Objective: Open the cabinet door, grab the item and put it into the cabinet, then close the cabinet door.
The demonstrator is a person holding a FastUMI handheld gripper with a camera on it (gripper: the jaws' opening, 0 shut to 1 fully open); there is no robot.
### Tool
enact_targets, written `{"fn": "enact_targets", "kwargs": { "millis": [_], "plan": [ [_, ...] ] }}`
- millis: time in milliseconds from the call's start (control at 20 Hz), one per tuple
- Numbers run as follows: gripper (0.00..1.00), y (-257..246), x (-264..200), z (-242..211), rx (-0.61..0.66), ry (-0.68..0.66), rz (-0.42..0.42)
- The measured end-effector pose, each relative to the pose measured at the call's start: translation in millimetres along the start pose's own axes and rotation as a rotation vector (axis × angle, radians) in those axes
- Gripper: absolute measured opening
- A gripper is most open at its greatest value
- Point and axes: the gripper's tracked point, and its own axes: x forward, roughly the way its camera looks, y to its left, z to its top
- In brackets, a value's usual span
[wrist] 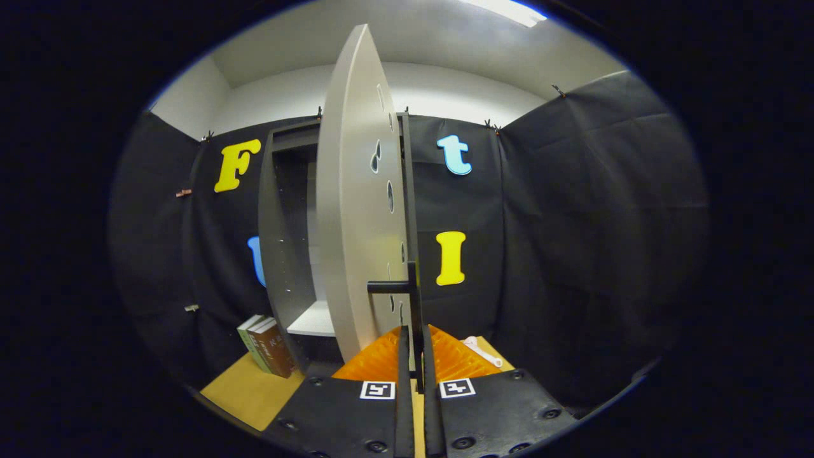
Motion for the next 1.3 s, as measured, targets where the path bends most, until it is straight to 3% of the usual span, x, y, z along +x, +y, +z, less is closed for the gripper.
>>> {"fn": "enact_targets", "kwargs": {
  "millis": [250,450,550,800,950,1300],
  "plan": [
    [0.1,-37.3,-10.2,9.2,-0.038,-0.031,-0.103],
    [0.1,-42.9,-17.5,18.3,-0.069,-0.051,-0.115],
    [0.22,-32.5,-31.2,24.9,-0.055,-0.06,-0.07],
    [0.99,7.8,-54.6,17.1,-0.039,-0.031,0.012],
    [0.97,27.3,-61.1,8.2,-0.061,-0.023,0.06],
    [0.97,104.6,-52.1,-65.1,-0.055,0.114,0.202]
  ]
}}
